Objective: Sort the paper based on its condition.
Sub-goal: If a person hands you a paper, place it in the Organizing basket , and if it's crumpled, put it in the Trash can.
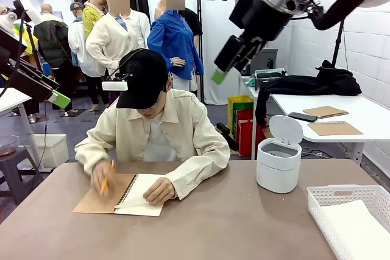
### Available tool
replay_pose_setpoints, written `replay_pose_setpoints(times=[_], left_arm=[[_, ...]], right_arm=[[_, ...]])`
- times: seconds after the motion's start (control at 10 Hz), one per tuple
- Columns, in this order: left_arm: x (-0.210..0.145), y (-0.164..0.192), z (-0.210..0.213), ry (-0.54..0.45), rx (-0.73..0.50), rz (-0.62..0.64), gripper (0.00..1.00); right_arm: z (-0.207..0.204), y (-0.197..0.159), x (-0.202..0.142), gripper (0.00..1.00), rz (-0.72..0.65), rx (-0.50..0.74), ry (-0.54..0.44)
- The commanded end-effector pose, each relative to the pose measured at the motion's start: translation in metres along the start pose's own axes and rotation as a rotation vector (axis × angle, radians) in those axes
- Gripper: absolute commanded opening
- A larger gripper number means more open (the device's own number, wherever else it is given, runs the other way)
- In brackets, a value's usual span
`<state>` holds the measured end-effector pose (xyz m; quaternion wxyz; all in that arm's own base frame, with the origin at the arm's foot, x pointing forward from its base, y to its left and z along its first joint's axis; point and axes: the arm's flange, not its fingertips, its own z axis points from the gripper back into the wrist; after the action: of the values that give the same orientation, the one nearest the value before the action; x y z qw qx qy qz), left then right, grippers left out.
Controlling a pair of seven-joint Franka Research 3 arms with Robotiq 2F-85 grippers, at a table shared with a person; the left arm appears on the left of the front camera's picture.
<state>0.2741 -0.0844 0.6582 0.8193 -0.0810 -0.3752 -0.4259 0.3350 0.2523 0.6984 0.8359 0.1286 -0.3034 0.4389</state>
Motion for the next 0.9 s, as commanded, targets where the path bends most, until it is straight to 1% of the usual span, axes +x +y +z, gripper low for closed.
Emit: replay_pose_setpoints(times=[0.0,0.2,0.4,0.6,0.7,0.8], left_arm=[[0.0,0.001,0.0,0.0,0.001,0.001,1.0],[0.0,0.001,0.0,0.0,0.001,0.001,1.0],[0.0,0.001,0.0,0.0,0.001,0.001,1.0],[0.0,0.001,0.0,0.0,0.001,0.001,1.0],[0.0,0.001,0.0,0.0,0.001,0.001,1.0],[0.0,0.001,0.0,0.0,0.001,0.001,1.0]], right_arm=[[-0.013,-0.007,0.014,1.0,-0.033,0.05,-0.063],[-0.028,-0.012,0.018,1.0,-0.054,0.13,-0.038],[-0.043,-0.018,0.018,1.0,-0.029,0.154,-0.067],[-0.046,-0.02,0.014,1.0,-0.017,0.098,-0.06],[-0.045,-0.014,0.015,1.0,-0.058,0.126,-0.034],[-0.045,-0.014,0.015,1.0,-0.058,0.126,-0.034]])
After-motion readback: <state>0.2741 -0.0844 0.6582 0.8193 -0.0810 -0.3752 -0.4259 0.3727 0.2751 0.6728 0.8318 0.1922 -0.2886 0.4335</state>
